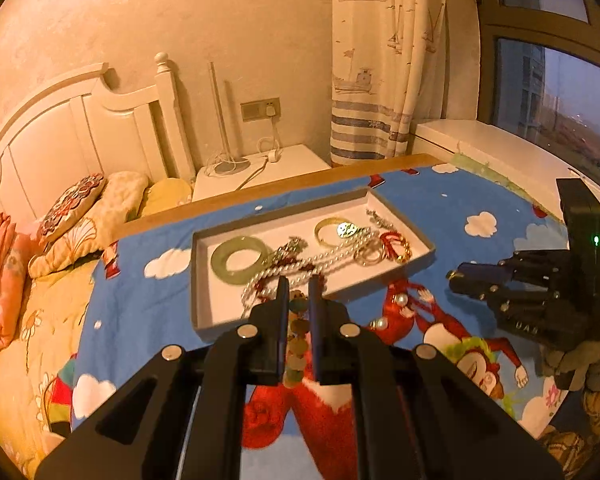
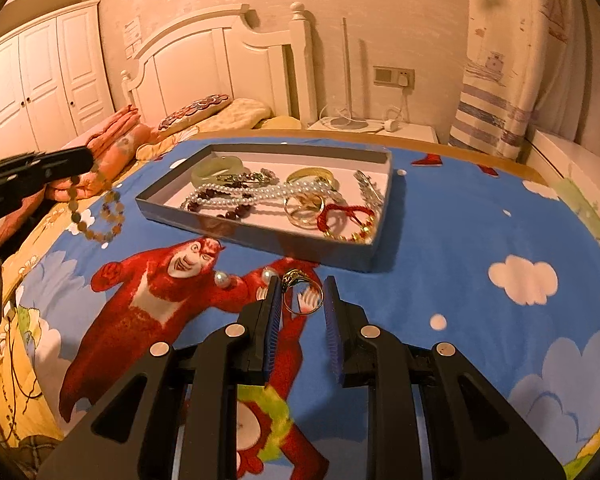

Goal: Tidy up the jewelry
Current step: 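Carry the ring and bead necklace into the grey tray and open both tools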

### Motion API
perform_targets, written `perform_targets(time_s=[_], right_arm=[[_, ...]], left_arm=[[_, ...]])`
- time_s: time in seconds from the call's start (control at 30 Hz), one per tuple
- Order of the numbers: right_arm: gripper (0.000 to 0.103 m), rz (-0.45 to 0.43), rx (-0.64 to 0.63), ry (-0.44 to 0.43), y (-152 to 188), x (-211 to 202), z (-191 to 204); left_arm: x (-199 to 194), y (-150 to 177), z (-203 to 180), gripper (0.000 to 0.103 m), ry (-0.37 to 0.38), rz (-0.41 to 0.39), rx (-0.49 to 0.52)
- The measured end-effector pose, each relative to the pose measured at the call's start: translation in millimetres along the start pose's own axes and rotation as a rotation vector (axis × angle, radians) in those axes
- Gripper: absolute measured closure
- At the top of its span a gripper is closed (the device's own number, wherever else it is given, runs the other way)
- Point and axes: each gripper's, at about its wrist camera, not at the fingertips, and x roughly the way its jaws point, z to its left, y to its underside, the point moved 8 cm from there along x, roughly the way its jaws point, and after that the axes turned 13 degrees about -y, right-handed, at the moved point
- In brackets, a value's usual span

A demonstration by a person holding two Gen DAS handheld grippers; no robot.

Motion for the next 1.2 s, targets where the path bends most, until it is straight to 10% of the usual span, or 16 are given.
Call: perform_targets(time_s=[0.73,1.2], right_arm=[[0.081,0.074,-0.013,0.039,-106,100,-62],[0.081,0.252,-0.001,0.12,-110,155,-86]], left_arm=[[105,-75,-29,0.094,0.053,0.033,-0.039],[168,-74,-39,0.094,0.05,0.107,-0.084]])
